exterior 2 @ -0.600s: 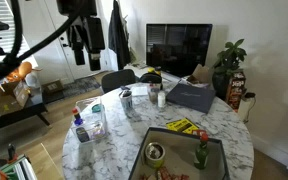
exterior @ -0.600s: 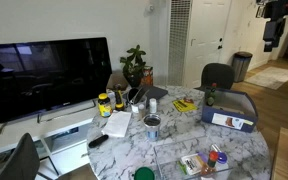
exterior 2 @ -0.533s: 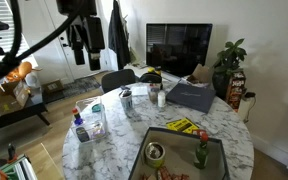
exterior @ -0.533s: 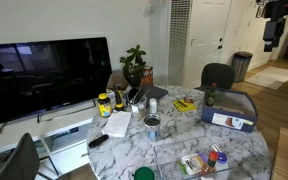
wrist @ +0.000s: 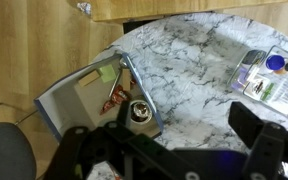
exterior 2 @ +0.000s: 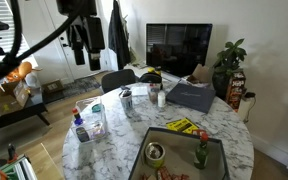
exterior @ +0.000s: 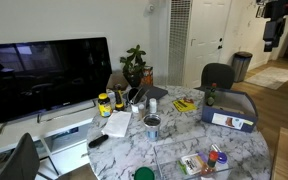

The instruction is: Take the glasses out of the case and place it into the box

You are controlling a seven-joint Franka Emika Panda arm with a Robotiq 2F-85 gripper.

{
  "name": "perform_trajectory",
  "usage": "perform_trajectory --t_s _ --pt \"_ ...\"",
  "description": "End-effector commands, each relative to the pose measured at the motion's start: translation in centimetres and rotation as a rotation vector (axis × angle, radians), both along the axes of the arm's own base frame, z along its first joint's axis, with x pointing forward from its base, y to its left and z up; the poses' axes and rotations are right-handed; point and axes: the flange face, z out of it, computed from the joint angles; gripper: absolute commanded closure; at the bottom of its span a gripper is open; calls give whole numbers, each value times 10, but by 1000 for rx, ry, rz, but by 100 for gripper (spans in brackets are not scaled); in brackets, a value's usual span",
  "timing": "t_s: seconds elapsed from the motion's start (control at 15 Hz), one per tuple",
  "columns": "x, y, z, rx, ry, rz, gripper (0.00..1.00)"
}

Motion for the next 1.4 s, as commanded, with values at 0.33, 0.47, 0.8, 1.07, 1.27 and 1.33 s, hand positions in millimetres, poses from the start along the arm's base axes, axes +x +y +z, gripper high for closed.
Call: perform_trajectory --t_s 0.33,0.47,0.8,1.07,1.27,1.33 --pt "62 69 23 52 -175 -109 0" --pt "95 94 30 39 -226 -155 0" --pt "166 149 22 54 -152 -293 0" --pt "151 141 21 32 -200 -236 0" --pt "146 138 30 34 -219 -240 0" --pt "145 134 30 75 -172 -373 0"
